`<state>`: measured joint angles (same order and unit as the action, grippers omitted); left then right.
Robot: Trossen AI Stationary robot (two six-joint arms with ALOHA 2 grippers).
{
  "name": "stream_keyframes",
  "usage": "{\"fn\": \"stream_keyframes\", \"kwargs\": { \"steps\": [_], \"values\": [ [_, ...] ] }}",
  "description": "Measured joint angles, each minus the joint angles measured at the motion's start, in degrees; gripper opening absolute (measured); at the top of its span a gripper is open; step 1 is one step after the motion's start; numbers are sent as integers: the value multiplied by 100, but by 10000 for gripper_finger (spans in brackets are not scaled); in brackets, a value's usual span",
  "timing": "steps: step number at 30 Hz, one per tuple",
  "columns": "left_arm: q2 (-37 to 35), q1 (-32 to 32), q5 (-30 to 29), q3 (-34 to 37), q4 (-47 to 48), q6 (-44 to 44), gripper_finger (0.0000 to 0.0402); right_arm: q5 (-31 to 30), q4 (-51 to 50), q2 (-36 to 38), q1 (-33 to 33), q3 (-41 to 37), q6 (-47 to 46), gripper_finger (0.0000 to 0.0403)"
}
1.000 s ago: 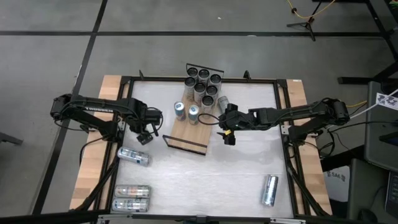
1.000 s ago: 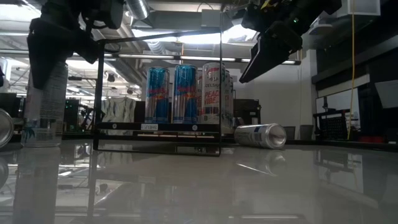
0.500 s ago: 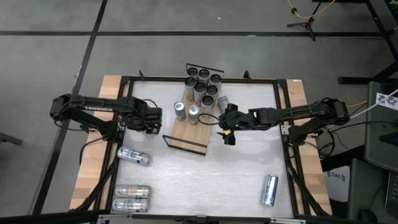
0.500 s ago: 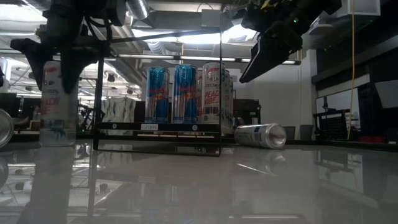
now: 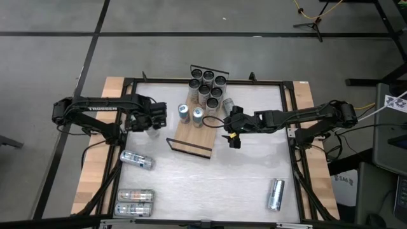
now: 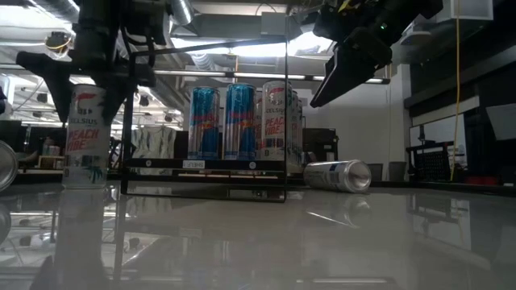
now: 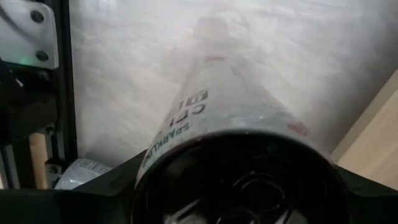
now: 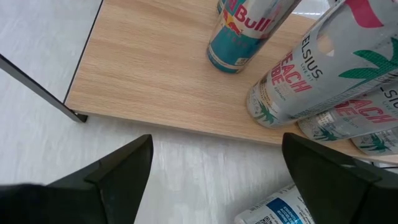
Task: Place canned beverage on shelf
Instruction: Put the bottom left pink soda can on the shelf aligned with the other pink soda can
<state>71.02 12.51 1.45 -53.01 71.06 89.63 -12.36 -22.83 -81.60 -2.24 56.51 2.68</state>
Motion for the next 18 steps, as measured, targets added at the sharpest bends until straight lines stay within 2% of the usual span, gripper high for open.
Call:
{"fn": "stream_keyframes", "kwargs": {
  "steps": [18],
  "values": [
    [-7,-4,-61,-2,27,-18,288,0,2,0,0,-2,-1,351]
  ]
}}
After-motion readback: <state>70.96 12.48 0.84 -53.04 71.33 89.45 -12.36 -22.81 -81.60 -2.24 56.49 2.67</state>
